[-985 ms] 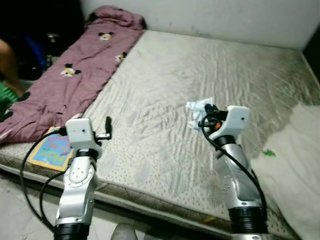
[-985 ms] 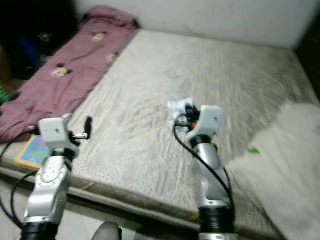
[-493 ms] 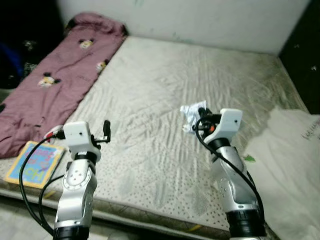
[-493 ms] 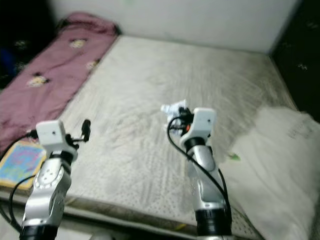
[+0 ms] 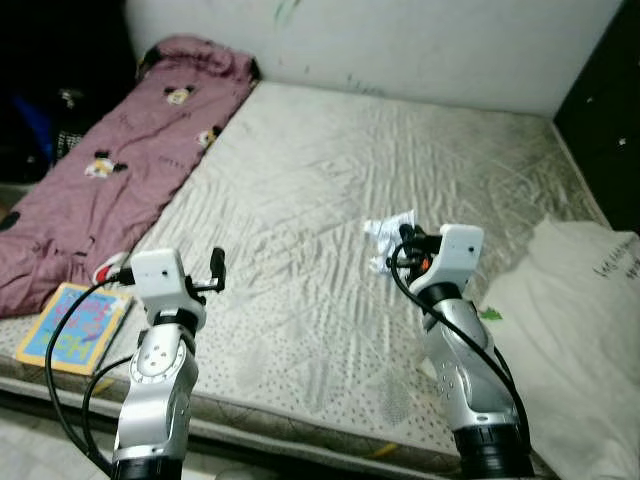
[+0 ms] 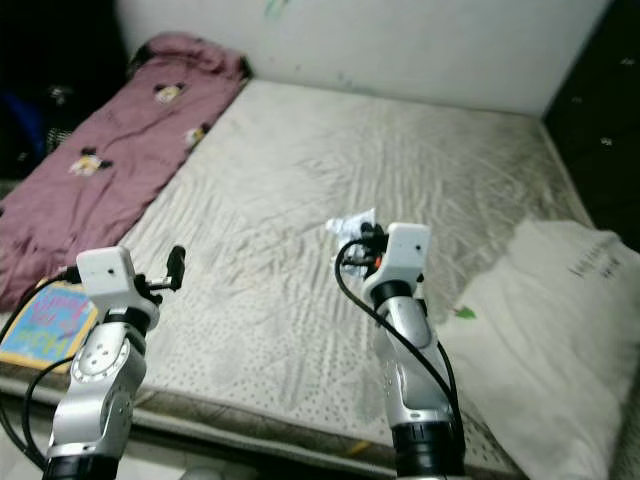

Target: Clean up the room

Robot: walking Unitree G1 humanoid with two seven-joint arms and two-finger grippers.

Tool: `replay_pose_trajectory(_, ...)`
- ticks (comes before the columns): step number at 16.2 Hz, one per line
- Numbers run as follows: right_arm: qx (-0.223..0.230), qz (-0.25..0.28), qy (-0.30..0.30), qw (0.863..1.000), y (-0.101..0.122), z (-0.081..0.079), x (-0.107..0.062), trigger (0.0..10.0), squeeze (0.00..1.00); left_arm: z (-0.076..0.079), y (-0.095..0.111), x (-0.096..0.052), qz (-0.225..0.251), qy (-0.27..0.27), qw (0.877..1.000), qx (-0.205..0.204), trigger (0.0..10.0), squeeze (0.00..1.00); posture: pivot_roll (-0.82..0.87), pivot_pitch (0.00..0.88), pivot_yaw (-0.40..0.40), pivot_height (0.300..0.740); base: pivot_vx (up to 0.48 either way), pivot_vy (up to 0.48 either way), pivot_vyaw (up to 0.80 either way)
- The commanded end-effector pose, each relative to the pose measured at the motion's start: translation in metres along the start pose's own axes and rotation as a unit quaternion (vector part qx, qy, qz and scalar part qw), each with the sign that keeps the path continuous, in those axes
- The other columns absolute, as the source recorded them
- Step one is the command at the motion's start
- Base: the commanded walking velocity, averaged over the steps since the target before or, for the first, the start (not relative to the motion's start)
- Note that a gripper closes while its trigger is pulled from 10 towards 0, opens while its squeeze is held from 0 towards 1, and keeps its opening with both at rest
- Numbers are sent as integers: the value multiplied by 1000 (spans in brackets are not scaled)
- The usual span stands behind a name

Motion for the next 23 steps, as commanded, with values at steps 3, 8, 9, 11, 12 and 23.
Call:
replay_pose_trajectory(3, -12, -9, 14, 1000, -3, -3, 0, 10000, 0, 2, 2, 1, 1, -4, 1000, 0, 10000, 0, 78, 0, -20, 740, 0, 311, 0)
replay_pose_trajectory(8, 17, -14, 11, 1000, -4, -3, 2, 10000, 0, 4, 3, 1, 4, -10, 1000, 2, 10000, 0, 82, 0, -24, 740, 0, 476, 0)
replay_pose_trajectory(9, 21, -14, 11, 1000, -4, -3, 2, 10000, 0, 4, 3, 1, 3, -10, 1000, 2, 10000, 0, 82, 0, -24, 740, 0, 480, 0)
replay_pose_trajectory(11, 16, -20, 6, 1000, -6, -1, 1, 10000, 0, 4, 3, 0, 2, -10, 1000, 0, 10000, 0, 81, 0, -24, 740, 0, 480, 0)
replay_pose_trajectory(12, 17, -27, 3, 999, -9, 0, 0, 10000, 0, 4, 3, 0, 1, -10, 1000, -2, 10000, 0, 81, 0, -24, 740, 0, 480, 0)
replay_pose_trajectory(23, 7, -50, 6, 999, -16, 0, 2, 10000, 0, 5, 3, 3, -6, -5, 1000, -8, 10000, 0, 72, 0, -29, 740, 0, 480, -263)
Point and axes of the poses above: a point about 5 cm out from each wrist's last joint towards the gripper, its own x axis pointing out of the wrist towards the gripper, its own y axis along the axis of the wrist's last joint, z = x × y, the point moved 2 cm from there along x, pointing out of the wrist towards the gripper, and after that the axes turned 13 degrees about x, right-handed, at the moved point
